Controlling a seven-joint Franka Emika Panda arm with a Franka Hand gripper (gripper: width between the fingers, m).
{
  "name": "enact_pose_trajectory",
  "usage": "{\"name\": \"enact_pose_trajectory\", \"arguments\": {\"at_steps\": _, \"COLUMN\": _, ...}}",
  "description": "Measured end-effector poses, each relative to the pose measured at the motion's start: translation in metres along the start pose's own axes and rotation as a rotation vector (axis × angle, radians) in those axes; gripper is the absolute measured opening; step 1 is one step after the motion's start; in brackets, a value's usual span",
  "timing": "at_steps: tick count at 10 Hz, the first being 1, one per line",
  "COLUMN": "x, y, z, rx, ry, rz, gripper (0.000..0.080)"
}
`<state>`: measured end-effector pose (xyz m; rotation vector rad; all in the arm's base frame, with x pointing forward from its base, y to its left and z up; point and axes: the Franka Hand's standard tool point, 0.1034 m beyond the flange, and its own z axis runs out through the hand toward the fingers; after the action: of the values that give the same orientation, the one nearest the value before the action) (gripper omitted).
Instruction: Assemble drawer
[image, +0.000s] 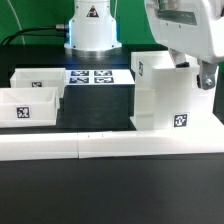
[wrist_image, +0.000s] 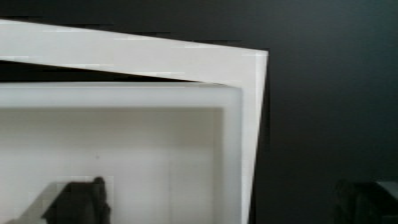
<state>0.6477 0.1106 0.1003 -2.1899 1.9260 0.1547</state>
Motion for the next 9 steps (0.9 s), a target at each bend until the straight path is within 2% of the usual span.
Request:
{"name": "enact_pose_trajectory", "arguments": {"at_steps": 2, "x": 0.001, "y": 0.003, "z": -0.002, "rx": 0.000, "ry": -0.005, "rz": -0.082, "gripper": 0.0647}}
{"name": "enact_pose_trajectory", "arguments": {"at_steps": 3, "x": -0.001, "y": 0.007, "z": -0.008, "rx": -0.001, "ry": -0.006, "rz": -0.135, "gripper": 0.0649}}
{"name": "enact_pose_trajectory", "arguments": {"at_steps": 4, "x": -0.004, "y": 0.012, "z": -0.019, "rx": -0.004, "ry": -0.009, "rz": -0.201, "gripper": 0.0649}}
{"name": "enact_pose_trajectory", "arguments": {"at_steps": 7, "x": -0.009, "y": 0.036, "z": -0.048, "rx": 0.010, "ry": -0.022, "rz": -0.357, "gripper": 0.0649}}
{"name": "enact_pose_trajectory", "arguments": {"at_steps": 9, "x": -0.009, "y": 0.036, "z": -0.043, "rx": 0.004, "ry": -0.024, "rz": -0.368, "gripper": 0.0649}}
